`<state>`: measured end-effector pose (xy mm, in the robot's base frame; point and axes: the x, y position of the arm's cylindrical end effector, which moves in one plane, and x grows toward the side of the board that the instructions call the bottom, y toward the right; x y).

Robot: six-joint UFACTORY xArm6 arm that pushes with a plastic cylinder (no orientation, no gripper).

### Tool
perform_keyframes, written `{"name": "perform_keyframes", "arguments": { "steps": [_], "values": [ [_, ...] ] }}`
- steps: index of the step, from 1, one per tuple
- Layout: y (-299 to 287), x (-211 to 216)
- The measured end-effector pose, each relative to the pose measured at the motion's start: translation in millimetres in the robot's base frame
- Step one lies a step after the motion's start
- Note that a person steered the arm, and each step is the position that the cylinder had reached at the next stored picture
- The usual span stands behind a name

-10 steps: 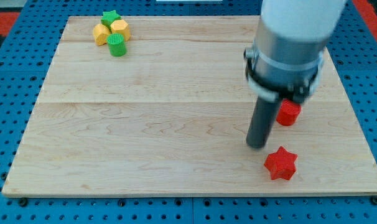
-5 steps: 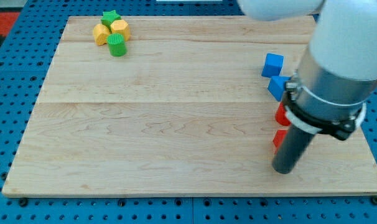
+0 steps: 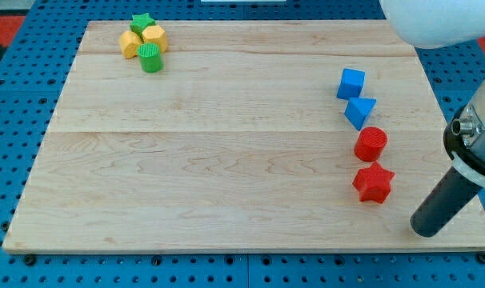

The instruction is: Move the red star to the center

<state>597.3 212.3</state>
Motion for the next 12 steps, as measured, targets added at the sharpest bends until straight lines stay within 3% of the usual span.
{"name": "perform_keyframes", "arguments": {
  "steps": [6, 8, 10, 12],
  "values": [
    [1, -5],
    [-14, -60],
    [-158, -51],
    [-208, -53]
  ]
}}
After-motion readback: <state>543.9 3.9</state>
